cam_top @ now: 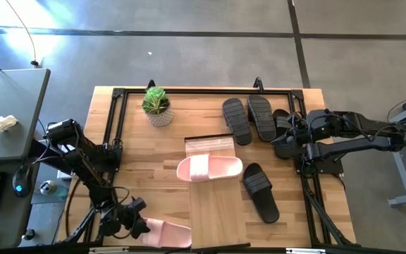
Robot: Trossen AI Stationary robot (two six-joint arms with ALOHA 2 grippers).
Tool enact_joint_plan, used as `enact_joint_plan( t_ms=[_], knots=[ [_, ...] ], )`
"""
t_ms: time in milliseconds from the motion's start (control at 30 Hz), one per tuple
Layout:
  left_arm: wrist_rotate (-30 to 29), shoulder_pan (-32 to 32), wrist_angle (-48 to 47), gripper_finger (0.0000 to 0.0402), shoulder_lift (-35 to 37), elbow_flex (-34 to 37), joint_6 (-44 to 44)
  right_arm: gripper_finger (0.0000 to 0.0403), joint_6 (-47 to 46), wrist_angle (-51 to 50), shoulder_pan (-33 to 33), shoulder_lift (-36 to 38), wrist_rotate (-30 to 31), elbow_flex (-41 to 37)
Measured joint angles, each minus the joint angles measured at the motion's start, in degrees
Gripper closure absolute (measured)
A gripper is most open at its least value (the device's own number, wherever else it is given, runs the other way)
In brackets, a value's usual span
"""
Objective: Pick and place slides into the shelf
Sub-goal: Put the pink slipper on the shelf
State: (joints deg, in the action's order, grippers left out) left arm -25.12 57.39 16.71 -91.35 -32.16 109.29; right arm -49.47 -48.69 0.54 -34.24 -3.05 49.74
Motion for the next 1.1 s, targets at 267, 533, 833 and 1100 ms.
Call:
enact_joint_plan(
  t_ms=[267, 533, 833, 1100],
  knots=[
    [-0.37, 0.00, -1.33, 0.0393, 2.97, -0.02, -0.86, 0.0402, 0.48, 0.00, 0.00, 0.00, 0.15, 0.00],
    [-1.73, 0.00, -17.52, 0.0399, 14.31, -0.75, -1.14, 0.0402, 0.49, 0.02, 0.02, 0.00, 2.38, 0.00],
    [-1.55, 0.00, -39.99, 0.0400, 33.42, -7.61, -9.70, 0.0402, -4.01, -1.01, 0.00, 0.02, 2.81, 0.00],
    [-10.89, 0.00, -45.07, 0.0401, 42.18, -18.84, -26.50, 0.0402, -7.92, -9.62, 2.14, -4.03, -1.77, 0.00]
  ],
)
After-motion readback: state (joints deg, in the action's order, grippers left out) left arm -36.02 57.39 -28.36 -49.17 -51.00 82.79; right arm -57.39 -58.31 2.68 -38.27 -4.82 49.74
